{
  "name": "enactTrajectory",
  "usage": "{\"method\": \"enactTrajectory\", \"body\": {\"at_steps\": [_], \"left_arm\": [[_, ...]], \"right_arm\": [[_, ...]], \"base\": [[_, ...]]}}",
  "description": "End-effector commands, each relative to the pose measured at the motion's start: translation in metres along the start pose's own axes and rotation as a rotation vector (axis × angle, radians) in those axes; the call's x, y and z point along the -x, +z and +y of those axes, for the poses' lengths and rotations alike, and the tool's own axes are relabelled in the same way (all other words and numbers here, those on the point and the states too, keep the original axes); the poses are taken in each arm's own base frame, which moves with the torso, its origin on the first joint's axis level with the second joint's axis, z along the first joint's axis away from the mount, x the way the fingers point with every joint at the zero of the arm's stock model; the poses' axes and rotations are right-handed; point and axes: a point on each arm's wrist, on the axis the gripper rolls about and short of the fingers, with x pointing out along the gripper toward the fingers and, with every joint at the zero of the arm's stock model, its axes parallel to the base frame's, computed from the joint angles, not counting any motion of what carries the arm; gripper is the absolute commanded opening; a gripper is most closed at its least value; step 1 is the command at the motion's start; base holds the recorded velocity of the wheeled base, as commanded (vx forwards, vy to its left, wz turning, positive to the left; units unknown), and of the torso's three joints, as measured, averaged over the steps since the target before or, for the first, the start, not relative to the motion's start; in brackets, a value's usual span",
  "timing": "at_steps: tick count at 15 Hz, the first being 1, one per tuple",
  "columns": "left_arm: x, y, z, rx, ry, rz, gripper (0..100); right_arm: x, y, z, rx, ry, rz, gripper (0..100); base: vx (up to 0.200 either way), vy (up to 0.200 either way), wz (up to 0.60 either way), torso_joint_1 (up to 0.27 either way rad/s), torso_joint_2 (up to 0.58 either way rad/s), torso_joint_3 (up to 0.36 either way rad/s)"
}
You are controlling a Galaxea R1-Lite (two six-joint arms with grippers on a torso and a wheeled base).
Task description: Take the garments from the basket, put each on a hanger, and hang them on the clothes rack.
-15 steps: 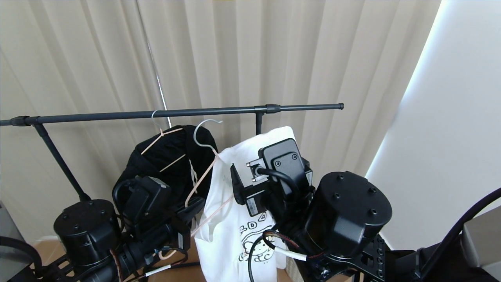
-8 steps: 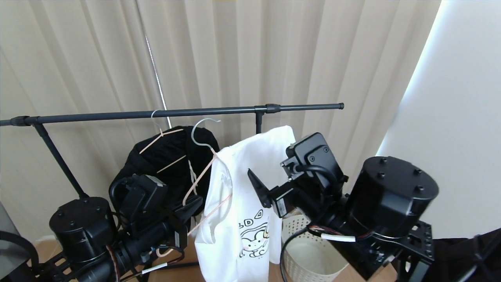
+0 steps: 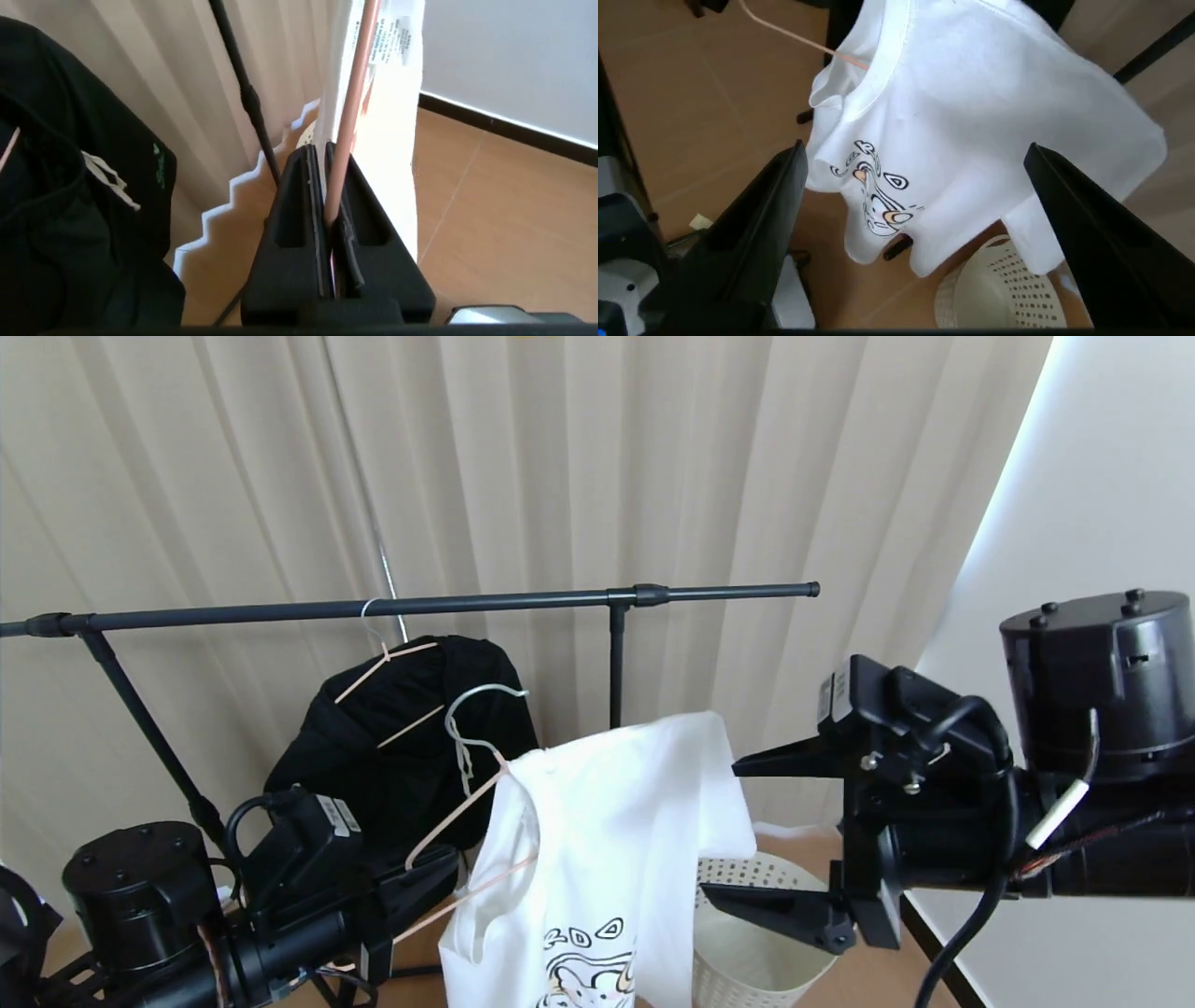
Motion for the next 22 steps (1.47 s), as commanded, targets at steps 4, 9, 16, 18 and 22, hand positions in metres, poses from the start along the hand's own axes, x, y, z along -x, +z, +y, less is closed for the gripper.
{"method": "enactTrajectory", "body": {"at_steps": [4,9,16,18,22], "left_arm": [[0.009,-0.003,-0.007,-0.117,-0.085,-0.006,0],[0.013,0.01,-0.016,-0.164,-0.132,-0.068,0],[0.015,0.015,-0.024,-0.173,-0.169,-0.075,0],[0.015,0.016,-0.026,-0.175,-0.176,-0.077,0],[0.014,0.016,-0.028,-0.176,-0.185,-0.077,0]], "right_arm": [[0.011,0.023,-0.035,0.06,0.137,0.096,100],[-0.019,0.019,-0.054,0.168,0.269,0.132,100],[-0.028,0.023,-0.06,0.232,0.381,0.227,100],[-0.034,0.02,-0.062,0.227,0.387,0.236,100],[-0.043,0.019,-0.065,0.221,0.393,0.241,100]], "base": [[0.0,0.0,0.0,0.0,0.0,0.0],[0.0,0.0,0.0,0.0,0.0,0.0],[0.0,0.0,0.0,0.0,0.0,0.0],[0.0,0.0,0.0,0.0,0.0,0.0],[0.0,0.0,0.0,0.0,0.0,0.0]]}}
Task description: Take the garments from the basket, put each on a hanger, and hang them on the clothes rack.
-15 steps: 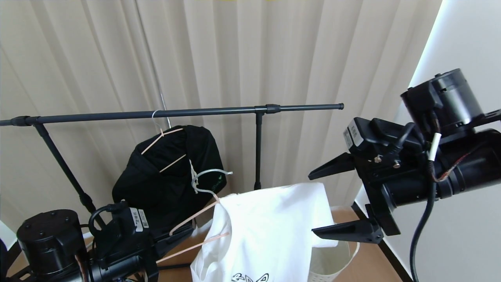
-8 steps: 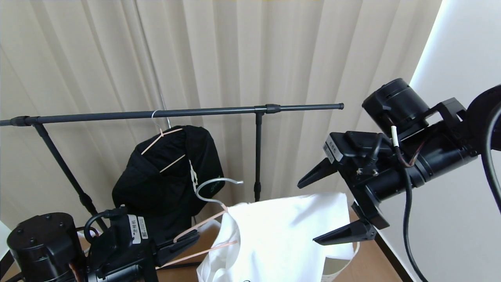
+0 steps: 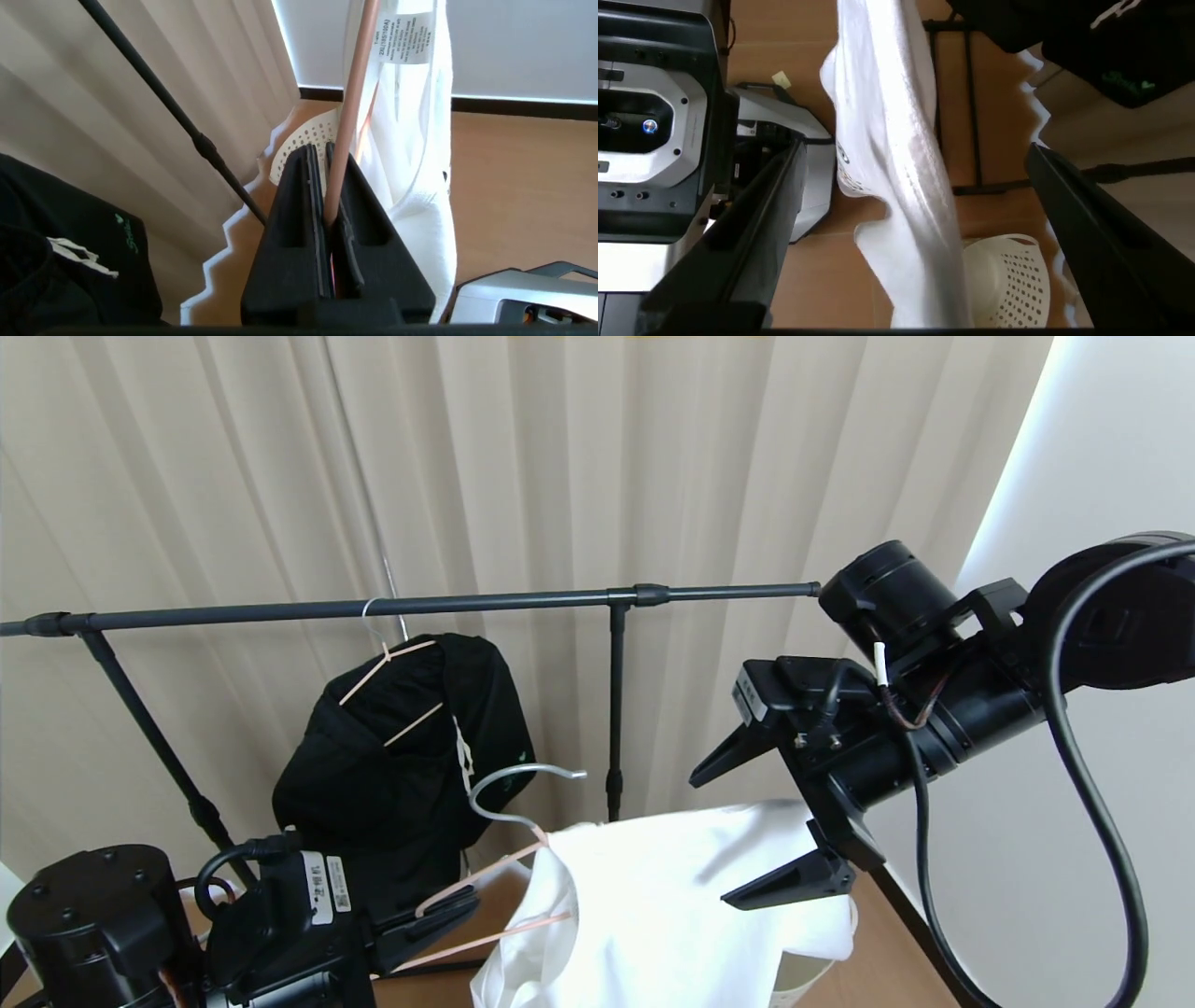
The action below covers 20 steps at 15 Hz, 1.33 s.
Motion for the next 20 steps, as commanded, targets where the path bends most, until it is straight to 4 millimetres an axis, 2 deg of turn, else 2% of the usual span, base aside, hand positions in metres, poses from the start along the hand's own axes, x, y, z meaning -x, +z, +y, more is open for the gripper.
{"method": "enactTrajectory", "body": {"at_steps": [1,9,20], "left_arm": [[-0.001,0.0,-0.001,-0.002,-0.006,-0.001,0],[0.0,0.001,-0.002,0.001,-0.01,0.002,0],[0.001,0.003,-0.002,-0.006,-0.005,-0.01,0]], "right_arm": [[-0.004,0.001,-0.005,-0.002,0.001,0.004,100],[-0.017,0.002,-0.014,-0.006,0.018,0.015,100],[-0.019,0.002,-0.016,-0.004,0.017,0.015,100]], "base": [[0.0,0.0,0.0,0.0,0.0,0.0],[0.0,0.0,0.0,0.0,0.0,0.0],[0.0,0.0,0.0,0.0,0.0,0.0]]}}
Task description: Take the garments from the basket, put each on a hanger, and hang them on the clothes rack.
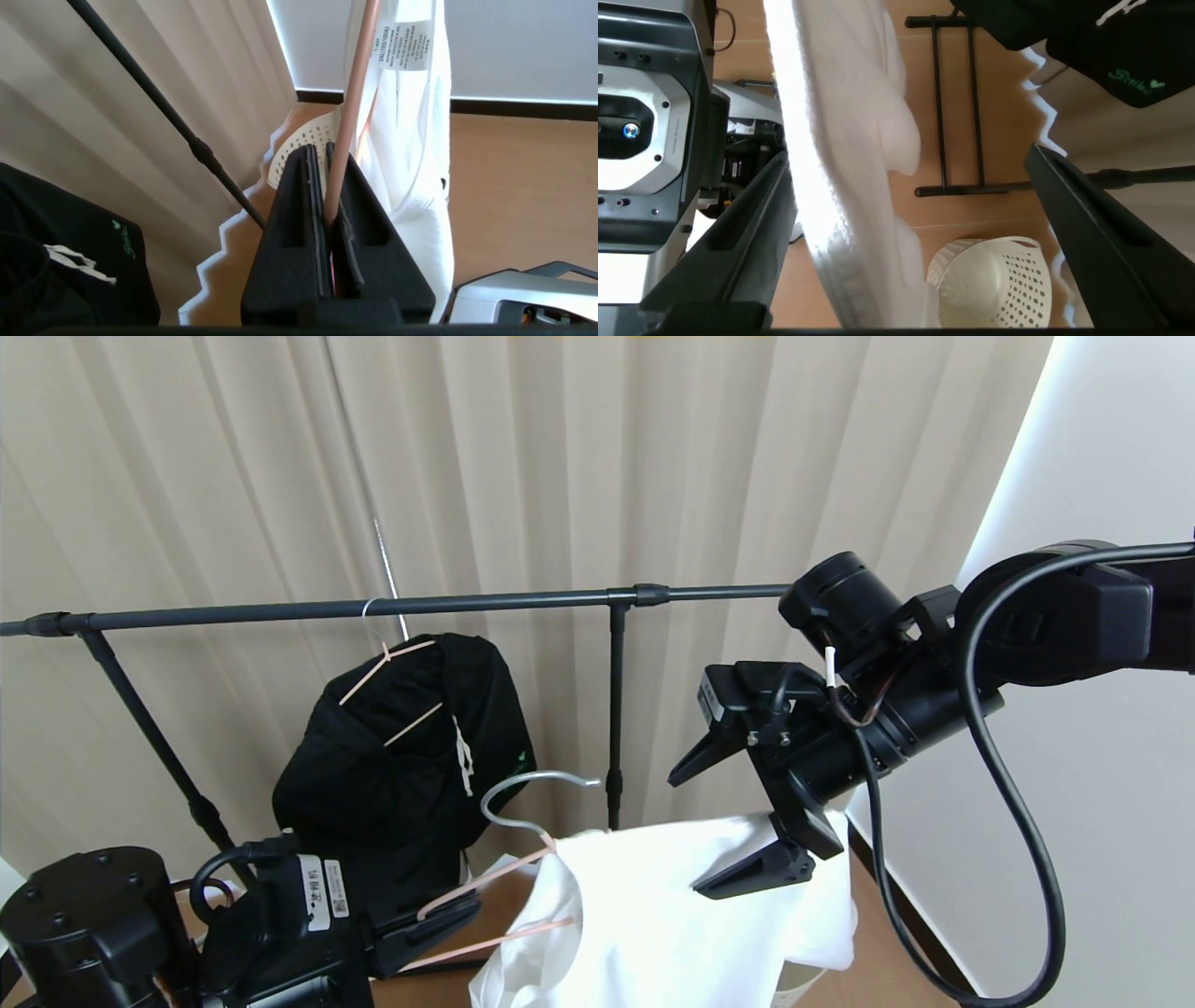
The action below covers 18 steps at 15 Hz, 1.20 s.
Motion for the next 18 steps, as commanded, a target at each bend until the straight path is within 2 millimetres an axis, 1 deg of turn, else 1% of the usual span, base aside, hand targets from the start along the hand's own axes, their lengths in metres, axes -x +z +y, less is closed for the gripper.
{"method": "enactTrajectory", "body": {"at_steps": [1,2,3,18], "left_arm": [[0.0002,0.0005,0.0,-0.001,0.001,-0.002,0],[0.0002,0.0005,0.0,-0.003,0.001,-0.002,0],[0.0002,0.0005,0.0,-0.001,0.001,-0.002,0],[0.0002,0.0003,0.0004,0.009,0.004,-0.002,0]], "right_arm": [[-0.0011,-0.0005,-0.0006,0.0,0.002,0.001,100],[-0.0011,-0.0005,-0.0006,0.0,0.002,0.001,100],[-0.0013,-0.0001,-0.0003,0.0,0.003,0.001,0],[0.0061,0.0032,0.0041,0.01,-0.008,-0.01,0]], "base": [[0.0,0.0,0.0,0.0,0.0,0.0],[0.0,0.0,0.0,0.0,0.0,0.0],[0.0,0.0,0.0,0.0,0.0,0.0],[0.0,0.0,0.0,0.0,0.0,0.0]]}}
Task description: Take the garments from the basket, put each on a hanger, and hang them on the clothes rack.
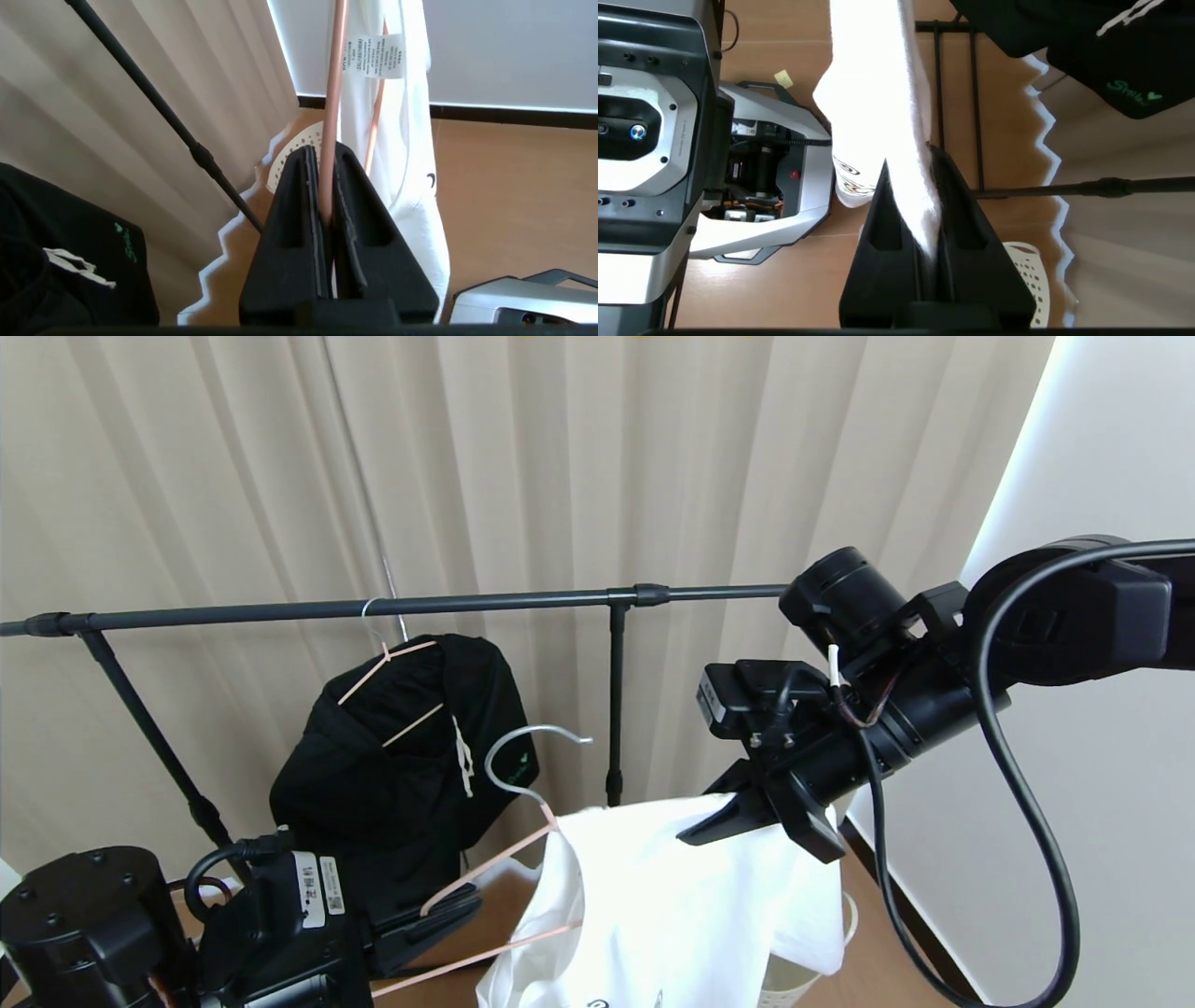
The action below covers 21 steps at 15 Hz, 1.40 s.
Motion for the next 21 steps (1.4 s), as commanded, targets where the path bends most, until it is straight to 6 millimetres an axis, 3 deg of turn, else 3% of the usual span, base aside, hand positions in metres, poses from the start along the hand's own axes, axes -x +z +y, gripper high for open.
{"method": "enactTrajectory", "body": {"at_steps": [1,5,6,12,16,21], "left_arm": [[0.0,-0.001,0.0,0.003,-0.001,0.004,0],[0.0,-0.001,0.0,0.004,0.001,0.006,0],[0.0,-0.002,0.0,0.003,0.001,0.007,100],[0.0,-0.002,0.001,0.027,0.002,0.007,100],[-0.005,-0.002,0.004,0.145,0.022,0.008,100],[-0.03,0.006,0.026,0.296,0.222,0.026,100]], "right_arm": [[0.002,0.001,0.001,0.003,-0.002,-0.002,0],[0.006,0.001,0.005,0.001,0.002,0.0,0],[0.007,0.002,0.006,0.001,0.002,0.0,0],[0.015,-0.003,0.015,-0.025,0.025,0.064,0],[0.026,0.0,0.013,0.012,-0.142,0.137,0],[0.046,0.0,0.02,0.098,-0.429,0.123,0]], "base": [[0.0,0.0,0.0,0.0,0.0,0.0],[0.0,0.0,0.0,0.0,0.0,0.0],[0.0,0.0,0.0,0.0,0.0,0.0],[0.0,0.0,0.0,0.0,0.0,0.0],[0.0,0.0,0.0,0.0,0.0,0.0],[0.0,0.0,0.0,0.0,0.0,0.0]]}}
